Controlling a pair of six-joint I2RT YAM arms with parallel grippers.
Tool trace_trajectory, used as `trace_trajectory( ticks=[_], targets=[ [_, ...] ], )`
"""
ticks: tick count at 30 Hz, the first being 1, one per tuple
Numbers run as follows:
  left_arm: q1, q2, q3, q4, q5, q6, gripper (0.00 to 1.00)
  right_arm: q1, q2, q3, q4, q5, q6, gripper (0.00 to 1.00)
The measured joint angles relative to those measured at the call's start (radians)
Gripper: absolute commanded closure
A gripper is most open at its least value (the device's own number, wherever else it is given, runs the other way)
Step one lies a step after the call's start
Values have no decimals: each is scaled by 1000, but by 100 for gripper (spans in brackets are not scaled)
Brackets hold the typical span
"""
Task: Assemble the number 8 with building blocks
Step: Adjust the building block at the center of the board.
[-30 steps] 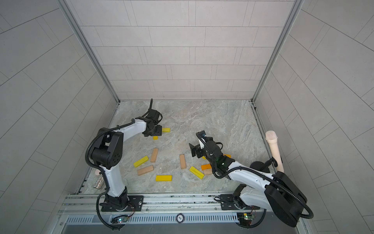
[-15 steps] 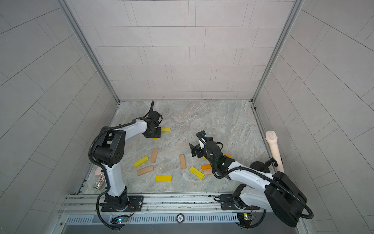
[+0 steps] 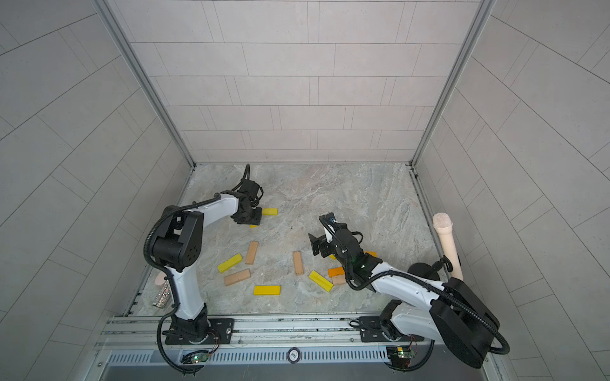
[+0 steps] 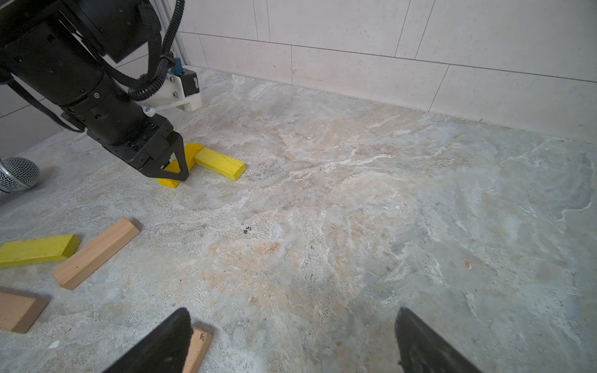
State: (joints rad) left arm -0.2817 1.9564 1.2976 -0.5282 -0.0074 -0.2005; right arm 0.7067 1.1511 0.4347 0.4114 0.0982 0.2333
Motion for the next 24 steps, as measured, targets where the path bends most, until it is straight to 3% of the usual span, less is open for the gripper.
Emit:
trace_trajectory(
  ticks=[24],
  targets=[
    [0, 0, 6, -4, 11, 36, 60, 0, 5, 5, -8, 8, 3, 1]
  ],
)
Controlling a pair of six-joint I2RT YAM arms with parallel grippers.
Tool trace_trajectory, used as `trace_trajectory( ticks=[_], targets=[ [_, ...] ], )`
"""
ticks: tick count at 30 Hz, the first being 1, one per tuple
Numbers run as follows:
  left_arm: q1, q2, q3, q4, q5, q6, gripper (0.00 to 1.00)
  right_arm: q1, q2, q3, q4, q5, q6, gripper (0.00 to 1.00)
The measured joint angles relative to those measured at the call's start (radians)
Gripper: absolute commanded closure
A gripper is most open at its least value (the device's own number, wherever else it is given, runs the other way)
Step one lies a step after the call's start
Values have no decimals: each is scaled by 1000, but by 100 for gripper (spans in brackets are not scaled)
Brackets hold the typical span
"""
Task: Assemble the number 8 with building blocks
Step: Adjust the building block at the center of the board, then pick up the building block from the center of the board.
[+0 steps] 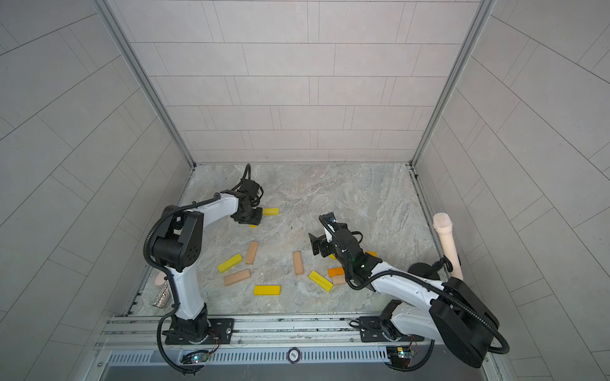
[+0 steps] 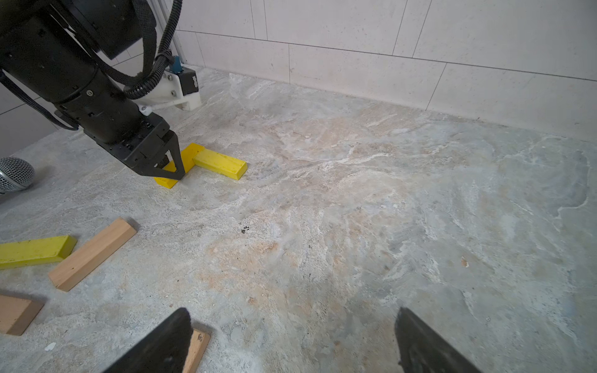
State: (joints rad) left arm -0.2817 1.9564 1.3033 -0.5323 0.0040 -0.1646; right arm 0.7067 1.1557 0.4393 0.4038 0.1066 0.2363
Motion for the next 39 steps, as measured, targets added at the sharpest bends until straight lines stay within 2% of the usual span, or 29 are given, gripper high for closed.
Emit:
trace_trajectory(
  ticks=[4, 8, 15, 30, 39],
  targets=[
    [0, 0, 0, 0, 0, 2, 59, 0, 2, 0, -2, 0, 0, 0],
    [0, 0, 0, 0, 0, 7, 49, 0, 3, 0, -2, 0, 0, 1],
    [0, -31, -5, -3, 16, -15, 38, 0, 4, 0, -5, 1, 0, 0],
    [-4, -403, -198, -15, 150, -90, 28, 0, 4, 0, -5, -1, 0, 1],
    [-96, -510, -379, -48, 148, -172, 27, 0, 4, 0, -5, -9, 0, 1]
  ],
)
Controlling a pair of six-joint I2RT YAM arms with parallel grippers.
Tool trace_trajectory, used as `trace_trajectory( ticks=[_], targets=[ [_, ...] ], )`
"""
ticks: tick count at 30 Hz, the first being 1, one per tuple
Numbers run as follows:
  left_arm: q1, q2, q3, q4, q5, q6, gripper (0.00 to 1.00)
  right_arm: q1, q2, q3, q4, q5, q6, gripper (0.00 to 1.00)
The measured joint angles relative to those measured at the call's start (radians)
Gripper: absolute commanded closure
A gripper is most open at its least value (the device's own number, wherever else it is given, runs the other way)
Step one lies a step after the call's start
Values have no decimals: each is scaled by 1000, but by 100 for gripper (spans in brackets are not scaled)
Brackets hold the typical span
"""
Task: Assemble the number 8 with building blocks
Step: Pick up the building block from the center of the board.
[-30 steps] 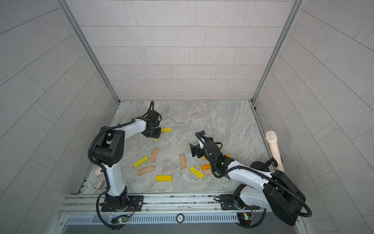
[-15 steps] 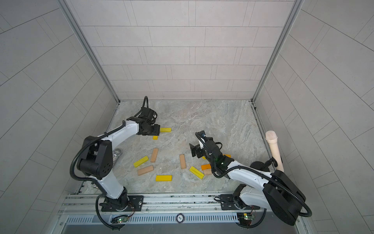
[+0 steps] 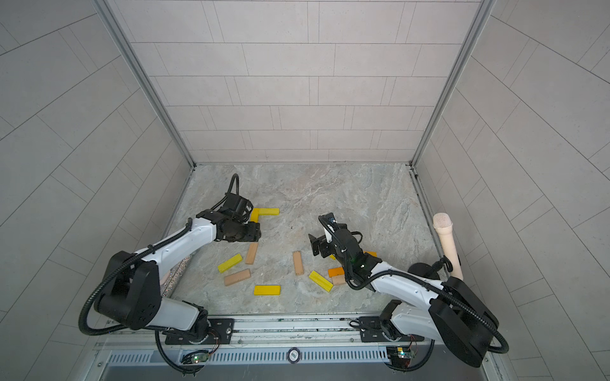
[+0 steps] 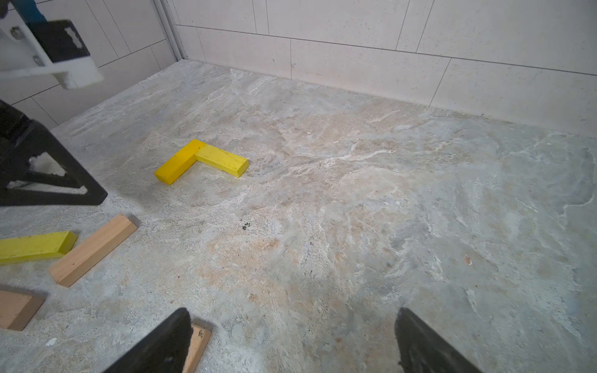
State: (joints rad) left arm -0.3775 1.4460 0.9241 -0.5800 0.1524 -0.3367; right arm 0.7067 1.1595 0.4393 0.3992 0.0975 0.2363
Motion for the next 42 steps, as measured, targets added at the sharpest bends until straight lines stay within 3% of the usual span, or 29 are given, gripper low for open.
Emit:
trace_trajectory(
  ticks=[9, 14, 28, 42],
  targets=[
    [-95, -4, -60, 6, -42, -72, 28, 0, 0, 0, 0, -3, 0, 0],
    [-118, 68, -61, 31, -45, -93, 32, 0, 0, 0, 0, -3, 0, 0],
    [-132, 142, -25, 41, -99, -111, 41, 0, 0, 6, -2, -3, 0, 0],
    [-134, 110, -8, -59, -190, -112, 40, 0, 6, 6, -3, -4, 0, 0]
  ],
)
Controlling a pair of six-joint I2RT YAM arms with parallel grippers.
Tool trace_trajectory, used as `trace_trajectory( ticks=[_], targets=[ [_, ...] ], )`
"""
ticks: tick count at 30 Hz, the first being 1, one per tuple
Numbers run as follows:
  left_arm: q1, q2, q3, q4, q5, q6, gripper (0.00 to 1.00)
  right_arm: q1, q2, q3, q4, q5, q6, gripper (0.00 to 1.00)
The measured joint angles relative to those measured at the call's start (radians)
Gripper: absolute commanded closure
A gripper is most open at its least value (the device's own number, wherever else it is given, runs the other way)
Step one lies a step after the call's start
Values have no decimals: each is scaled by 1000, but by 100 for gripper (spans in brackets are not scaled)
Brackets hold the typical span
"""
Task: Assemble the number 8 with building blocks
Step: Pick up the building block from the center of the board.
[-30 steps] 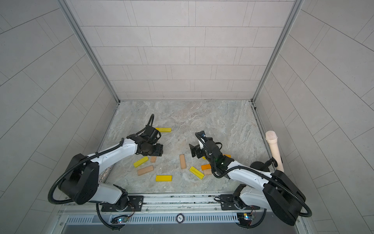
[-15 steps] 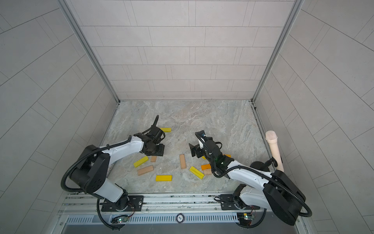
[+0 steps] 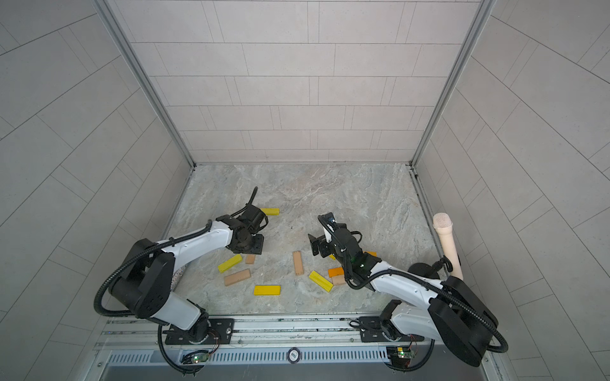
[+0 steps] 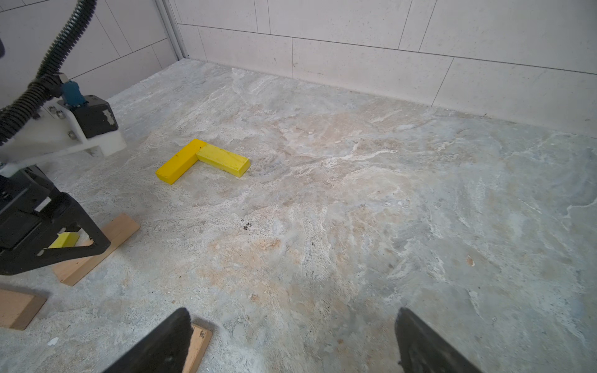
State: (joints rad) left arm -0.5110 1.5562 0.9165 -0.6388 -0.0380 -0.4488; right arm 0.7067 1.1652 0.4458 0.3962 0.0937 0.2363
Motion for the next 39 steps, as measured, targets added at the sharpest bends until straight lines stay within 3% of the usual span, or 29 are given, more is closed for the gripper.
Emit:
trace_trajectory(
  ticks=[13, 26, 34, 39],
  targets=[
    [15, 77, 0, 3, 11, 3, 43, 0, 0, 0, -1, 0, 0, 0],
    [29, 112, 24, 5, 19, 26, 69, 0, 1, 2, -5, 0, 0, 0],
    [29, 106, 66, 0, 45, 75, 70, 0, 3, 7, -7, 0, 0, 1],
    [32, 76, 111, -2, 100, 174, 70, 0, 4, 7, -8, 0, 0, 0]
  ],
)
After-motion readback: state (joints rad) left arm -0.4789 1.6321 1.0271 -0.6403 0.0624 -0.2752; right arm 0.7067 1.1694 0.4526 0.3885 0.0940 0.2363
